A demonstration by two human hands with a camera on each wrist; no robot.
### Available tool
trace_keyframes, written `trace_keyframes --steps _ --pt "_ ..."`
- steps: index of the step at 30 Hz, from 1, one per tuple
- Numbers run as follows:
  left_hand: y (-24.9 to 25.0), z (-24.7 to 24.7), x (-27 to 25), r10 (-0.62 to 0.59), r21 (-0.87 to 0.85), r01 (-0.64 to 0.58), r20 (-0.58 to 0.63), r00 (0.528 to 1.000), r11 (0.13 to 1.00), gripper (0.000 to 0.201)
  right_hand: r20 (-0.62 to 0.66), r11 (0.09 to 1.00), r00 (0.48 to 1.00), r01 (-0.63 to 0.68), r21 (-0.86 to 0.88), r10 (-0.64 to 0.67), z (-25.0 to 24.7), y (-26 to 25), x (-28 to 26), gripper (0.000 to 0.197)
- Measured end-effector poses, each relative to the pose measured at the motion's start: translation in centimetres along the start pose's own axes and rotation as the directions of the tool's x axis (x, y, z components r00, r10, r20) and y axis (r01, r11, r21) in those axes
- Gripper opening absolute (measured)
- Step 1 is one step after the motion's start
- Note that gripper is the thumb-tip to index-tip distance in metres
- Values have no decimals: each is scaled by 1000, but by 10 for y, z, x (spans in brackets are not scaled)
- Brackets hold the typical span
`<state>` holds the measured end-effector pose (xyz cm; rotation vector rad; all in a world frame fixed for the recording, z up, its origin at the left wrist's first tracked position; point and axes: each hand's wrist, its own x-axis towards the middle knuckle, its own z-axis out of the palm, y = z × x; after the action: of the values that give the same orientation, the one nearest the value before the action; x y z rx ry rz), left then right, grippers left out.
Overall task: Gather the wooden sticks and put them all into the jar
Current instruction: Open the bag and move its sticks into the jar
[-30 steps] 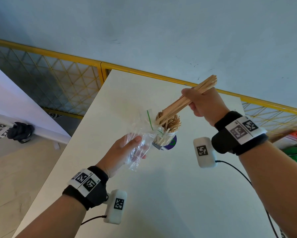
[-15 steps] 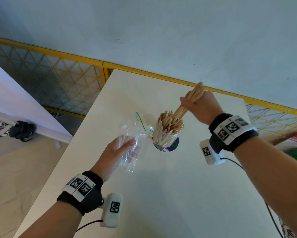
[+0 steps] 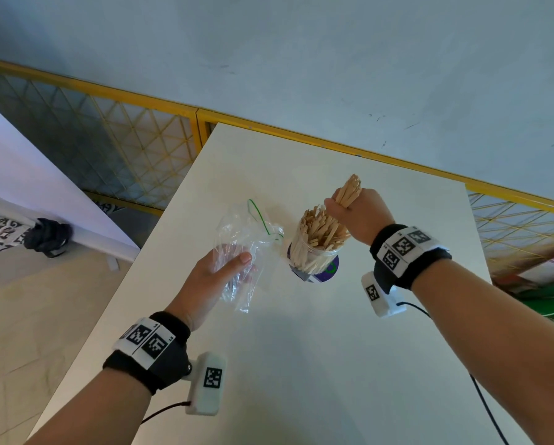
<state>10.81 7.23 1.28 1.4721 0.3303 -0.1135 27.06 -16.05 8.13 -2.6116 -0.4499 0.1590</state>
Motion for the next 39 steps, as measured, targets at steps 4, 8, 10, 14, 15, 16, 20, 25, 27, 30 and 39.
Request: trace_keyframes --steps 4,8,10,14,15,16,20,25,27,30,39 --pt "1 0 1 15 22 -15 8 1000 1000 53 33 999 999 -6 -37 7 13 -1 1 42" --pt "3 -1 2 15 28 -15 8 1000 999 53 83 998 995 -50 27 48 9 1 9 39" --pt "4 0 3 1 10 -1 11 1000 1000 49 89 997 994 -64 39 61 6 3 11 38" --pt "6 2 4 -6 25 5 23 1000 1000 47 95 995 991 -97 39 93 5 4 12 41" --pt "6 2 4 -6 25 6 24 1000 1000 46 107 993 989 -111 41 106 5 3 13 41" --pt "7 3 4 -6 21 6 24 1000 1000 45 126 991 985 -126 43 119 4 3 15 40" --pt "6 2 5 -18 13 18 19 1000 1000 49 145 989 980 -144 41 136 3 2 19 38" --pt "6 1 4 -18 16 18 14 1000 1000 50 135 994 985 -107 -30 110 21 1 10 43" --pt "6 1 3 -14 24 14 23 1000 1000 52 107 986 986 -111 -121 124 25 0 6 48" --pt "6 1 2 -10 15 10 21 1000 1000 54 65 982 991 -109 -157 120 27 3 5 51" --pt "9 0 2 -16 -4 17 22 1000 1000 56 18 980 980 -199 27 198 35 9 -6 49"
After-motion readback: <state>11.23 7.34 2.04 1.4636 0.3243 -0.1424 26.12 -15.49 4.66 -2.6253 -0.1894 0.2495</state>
